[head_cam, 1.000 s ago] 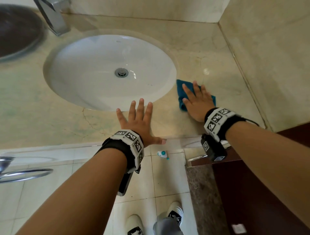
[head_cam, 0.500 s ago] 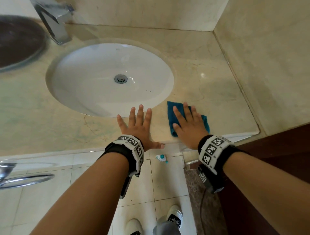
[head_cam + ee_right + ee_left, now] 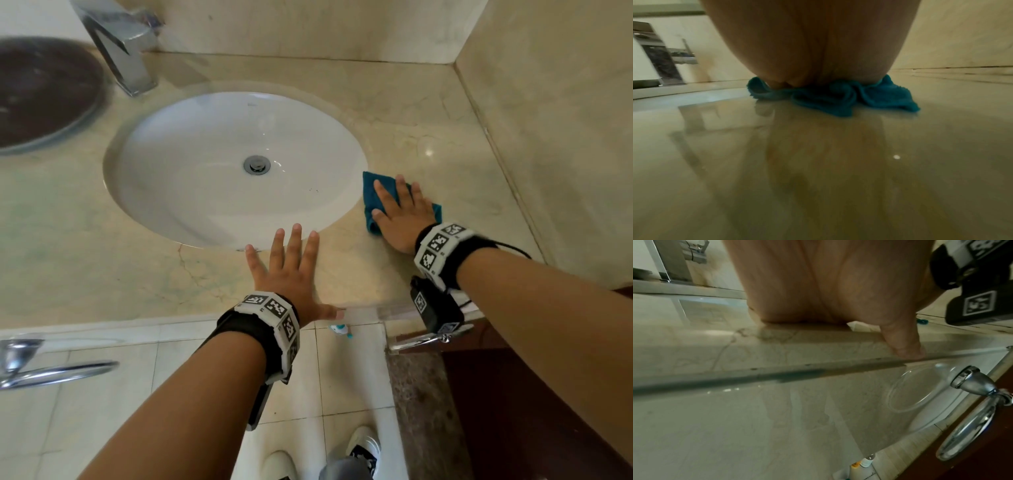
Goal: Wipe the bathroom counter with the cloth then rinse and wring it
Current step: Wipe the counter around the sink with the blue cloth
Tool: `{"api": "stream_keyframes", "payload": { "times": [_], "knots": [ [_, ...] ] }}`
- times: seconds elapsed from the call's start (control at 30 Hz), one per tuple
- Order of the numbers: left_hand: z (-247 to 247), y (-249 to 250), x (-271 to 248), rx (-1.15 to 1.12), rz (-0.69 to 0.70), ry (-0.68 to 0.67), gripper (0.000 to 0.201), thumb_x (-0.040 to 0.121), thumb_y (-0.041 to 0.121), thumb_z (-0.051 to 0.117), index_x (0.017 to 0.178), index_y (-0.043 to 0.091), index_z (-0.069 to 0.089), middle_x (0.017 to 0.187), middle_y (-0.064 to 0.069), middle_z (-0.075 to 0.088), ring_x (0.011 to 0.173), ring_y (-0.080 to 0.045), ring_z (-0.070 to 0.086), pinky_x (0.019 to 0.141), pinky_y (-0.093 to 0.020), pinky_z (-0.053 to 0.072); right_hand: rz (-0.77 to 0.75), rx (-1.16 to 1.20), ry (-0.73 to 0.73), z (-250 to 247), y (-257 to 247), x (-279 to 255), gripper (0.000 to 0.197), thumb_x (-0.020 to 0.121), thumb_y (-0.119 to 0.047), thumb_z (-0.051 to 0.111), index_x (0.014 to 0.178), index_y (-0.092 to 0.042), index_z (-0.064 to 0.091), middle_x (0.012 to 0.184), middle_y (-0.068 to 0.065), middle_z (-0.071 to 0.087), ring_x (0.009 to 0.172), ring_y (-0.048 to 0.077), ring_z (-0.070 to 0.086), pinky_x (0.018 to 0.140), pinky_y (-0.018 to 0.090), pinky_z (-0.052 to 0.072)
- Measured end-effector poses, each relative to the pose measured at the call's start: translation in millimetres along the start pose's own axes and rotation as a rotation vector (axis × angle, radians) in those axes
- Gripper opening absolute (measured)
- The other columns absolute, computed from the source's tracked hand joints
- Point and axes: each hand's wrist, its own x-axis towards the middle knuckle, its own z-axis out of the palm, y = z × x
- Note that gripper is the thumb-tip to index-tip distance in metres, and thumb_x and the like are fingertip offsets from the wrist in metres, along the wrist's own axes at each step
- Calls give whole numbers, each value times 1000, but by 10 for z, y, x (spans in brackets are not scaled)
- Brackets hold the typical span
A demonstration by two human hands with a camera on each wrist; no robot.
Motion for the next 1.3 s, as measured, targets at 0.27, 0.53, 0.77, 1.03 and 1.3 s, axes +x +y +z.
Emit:
{"api": "stream_keyframes", "payload": {
  "times": [0.27, 0.53, 0.77, 1.03, 1.3],
  "knots": [
    [-19, 3, -3, -1, -1, -13, 129, 59, 87, 47, 142, 25, -30, 152, 0, -32, 140, -27, -28, 103, -69, -12, 85, 50, 15, -277, 26, 328, 57, 99, -48, 19, 147, -38, -10, 156, 1, -20, 144, 29, -14, 117, 48, -4],
    [-45, 7, -11, 16, 3, -26, 128, 60, 87, 47, 143, 25, -28, 152, -1, -32, 141, -27, -27, 103, -69, -12, 23, 5, -21, -24, -27, -228, 58, 99, -47, 18, 146, -36, -15, 155, 2, -24, 144, 29, -17, 116, 47, -4],
    [-43, -15, -93, -35, 13, -9, 121, 66, 82, 50, 146, 25, -22, 153, -3, -29, 142, -25, -25, 108, -65, -11, -48, -12, -32, 355, -310, -841, 63, 98, -46, 21, 146, -33, -18, 153, 4, -28, 142, 32, -19, 116, 49, -5],
    [16, -823, -648, -92, -109, 37, 107, 75, 78, 42, 144, 30, -24, 152, -1, -32, 141, -22, -27, 108, -62, -14, -113, -45, -39, 534, -716, -1123, 65, 98, -47, 20, 145, -30, -22, 152, 7, -31, 141, 35, -23, 114, 51, -8],
    [-58, -1494, -764, -137, -283, 21, 115, 68, 85, 37, 143, 27, -28, 150, 0, -35, 140, -20, -29, 109, -62, -13, -121, -53, -26, 547, -1026, -1128, 64, 98, -46, 18, 145, -30, -22, 152, 9, -30, 141, 36, -22, 114, 50, -8]
  ]
}}
